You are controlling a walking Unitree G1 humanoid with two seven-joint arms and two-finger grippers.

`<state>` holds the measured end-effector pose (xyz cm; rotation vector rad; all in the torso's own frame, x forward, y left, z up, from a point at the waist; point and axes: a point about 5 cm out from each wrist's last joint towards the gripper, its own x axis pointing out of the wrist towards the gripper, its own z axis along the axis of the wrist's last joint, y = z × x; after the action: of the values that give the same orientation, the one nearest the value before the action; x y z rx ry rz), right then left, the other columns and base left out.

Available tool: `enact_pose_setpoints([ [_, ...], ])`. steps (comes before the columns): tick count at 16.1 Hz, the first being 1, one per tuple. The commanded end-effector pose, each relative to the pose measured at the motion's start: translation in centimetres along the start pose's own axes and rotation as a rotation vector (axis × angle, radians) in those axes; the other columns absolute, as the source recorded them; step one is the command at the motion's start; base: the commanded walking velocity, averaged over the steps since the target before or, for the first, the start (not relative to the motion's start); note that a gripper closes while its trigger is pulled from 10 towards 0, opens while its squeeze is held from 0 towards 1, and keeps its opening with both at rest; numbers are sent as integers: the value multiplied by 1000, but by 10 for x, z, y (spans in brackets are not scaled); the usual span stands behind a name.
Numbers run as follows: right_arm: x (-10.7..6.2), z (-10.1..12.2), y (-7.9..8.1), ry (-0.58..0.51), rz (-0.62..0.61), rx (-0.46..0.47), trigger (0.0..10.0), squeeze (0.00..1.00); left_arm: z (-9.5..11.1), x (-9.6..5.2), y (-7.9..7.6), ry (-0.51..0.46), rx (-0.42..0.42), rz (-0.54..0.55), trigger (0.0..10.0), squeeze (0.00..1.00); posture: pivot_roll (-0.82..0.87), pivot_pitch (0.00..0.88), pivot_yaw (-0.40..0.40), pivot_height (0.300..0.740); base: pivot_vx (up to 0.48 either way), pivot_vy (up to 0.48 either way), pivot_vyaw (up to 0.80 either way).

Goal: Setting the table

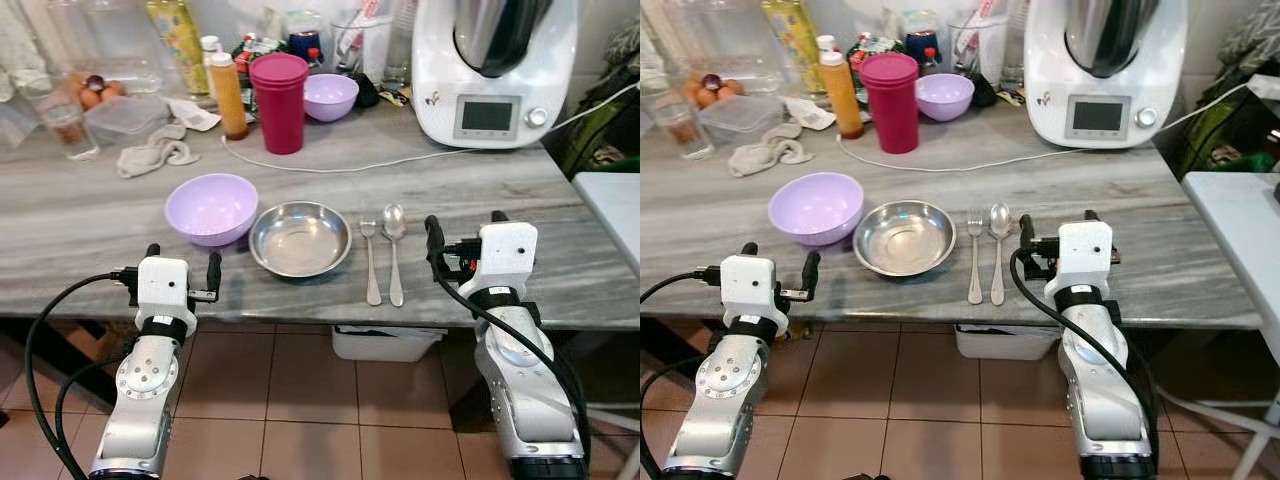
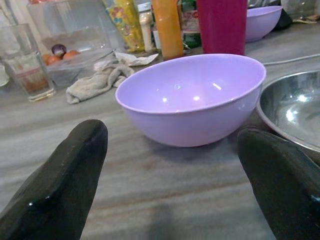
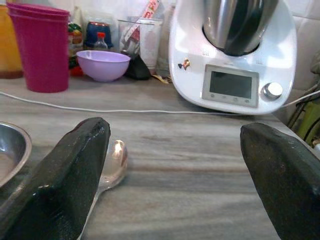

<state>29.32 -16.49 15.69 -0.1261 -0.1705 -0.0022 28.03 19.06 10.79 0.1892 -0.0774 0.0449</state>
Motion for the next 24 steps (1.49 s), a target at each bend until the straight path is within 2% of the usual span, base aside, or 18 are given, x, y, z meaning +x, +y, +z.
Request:
enact_pose_setpoints([
  [1, 0, 2, 1, -6, 3, 7, 10000, 0, -2, 1, -2, 13, 11, -2, 10000, 0, -186, 64, 45, 740, -255, 0, 0],
  [24, 1, -4, 2, 24, -10, 35, 10000, 0, -1, 2, -3, 21, 19, -9, 10000, 0, -182, 76, 48, 740, -278, 0, 0],
])
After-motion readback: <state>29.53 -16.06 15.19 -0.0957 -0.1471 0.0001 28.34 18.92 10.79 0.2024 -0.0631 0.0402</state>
